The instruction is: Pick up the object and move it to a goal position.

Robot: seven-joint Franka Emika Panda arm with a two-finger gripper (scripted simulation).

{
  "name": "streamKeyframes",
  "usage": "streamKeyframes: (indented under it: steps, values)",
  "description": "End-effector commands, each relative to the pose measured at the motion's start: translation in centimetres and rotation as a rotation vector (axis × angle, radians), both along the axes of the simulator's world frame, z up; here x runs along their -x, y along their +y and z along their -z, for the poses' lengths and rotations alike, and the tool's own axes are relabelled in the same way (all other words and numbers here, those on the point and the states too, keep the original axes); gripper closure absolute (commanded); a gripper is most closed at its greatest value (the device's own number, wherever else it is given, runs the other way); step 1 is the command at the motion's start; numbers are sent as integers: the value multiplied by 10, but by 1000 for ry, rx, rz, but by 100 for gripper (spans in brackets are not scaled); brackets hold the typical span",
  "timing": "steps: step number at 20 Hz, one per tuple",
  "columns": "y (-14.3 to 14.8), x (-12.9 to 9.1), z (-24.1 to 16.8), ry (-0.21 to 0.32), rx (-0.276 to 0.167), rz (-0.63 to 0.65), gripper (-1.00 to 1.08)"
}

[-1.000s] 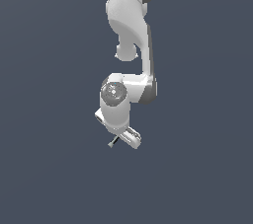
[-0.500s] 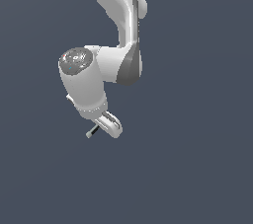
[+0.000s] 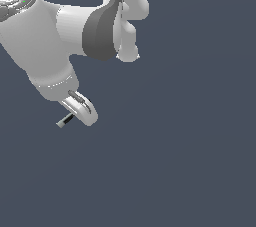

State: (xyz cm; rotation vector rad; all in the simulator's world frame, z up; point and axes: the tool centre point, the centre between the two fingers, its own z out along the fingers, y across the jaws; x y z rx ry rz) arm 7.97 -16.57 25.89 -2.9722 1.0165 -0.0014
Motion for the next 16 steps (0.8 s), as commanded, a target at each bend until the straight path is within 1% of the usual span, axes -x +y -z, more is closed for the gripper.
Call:
streamKeyframes:
  steps: [1, 8, 16]
  values:
    - [-13, 0, -19, 1, 0, -1, 108]
    - [-35, -2, -50, 1, 0, -1, 108]
    - [-41, -3, -59, 1, 0, -1, 108]
